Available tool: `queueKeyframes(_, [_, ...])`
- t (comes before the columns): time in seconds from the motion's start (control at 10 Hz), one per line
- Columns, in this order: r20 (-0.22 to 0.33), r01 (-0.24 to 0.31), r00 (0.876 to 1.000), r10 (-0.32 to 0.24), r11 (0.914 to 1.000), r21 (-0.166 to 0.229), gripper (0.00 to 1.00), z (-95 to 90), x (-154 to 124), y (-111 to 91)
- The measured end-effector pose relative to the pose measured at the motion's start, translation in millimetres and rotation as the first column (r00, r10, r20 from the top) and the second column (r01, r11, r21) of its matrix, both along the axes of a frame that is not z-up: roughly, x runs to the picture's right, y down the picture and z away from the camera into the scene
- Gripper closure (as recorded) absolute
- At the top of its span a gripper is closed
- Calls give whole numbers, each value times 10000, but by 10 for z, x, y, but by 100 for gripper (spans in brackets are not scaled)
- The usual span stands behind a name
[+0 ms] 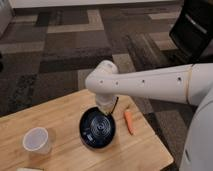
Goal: Pick up the ceramic bowl
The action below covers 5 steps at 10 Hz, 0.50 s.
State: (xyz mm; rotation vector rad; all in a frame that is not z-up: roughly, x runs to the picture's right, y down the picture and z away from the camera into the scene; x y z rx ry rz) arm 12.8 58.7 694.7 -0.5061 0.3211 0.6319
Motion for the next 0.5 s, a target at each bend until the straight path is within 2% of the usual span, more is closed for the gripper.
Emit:
queueKeyframes(0.2, [-31, 394, 9992, -394, 9992, 16, 100, -117, -50, -256])
queueKeyframes(0.3, [-94, 762, 9971, -761, 9971, 53, 100, -208, -82, -475])
queueKeyframes(0.5, [-137, 1098, 9939, -1097, 9939, 89, 100, -292, -122, -669])
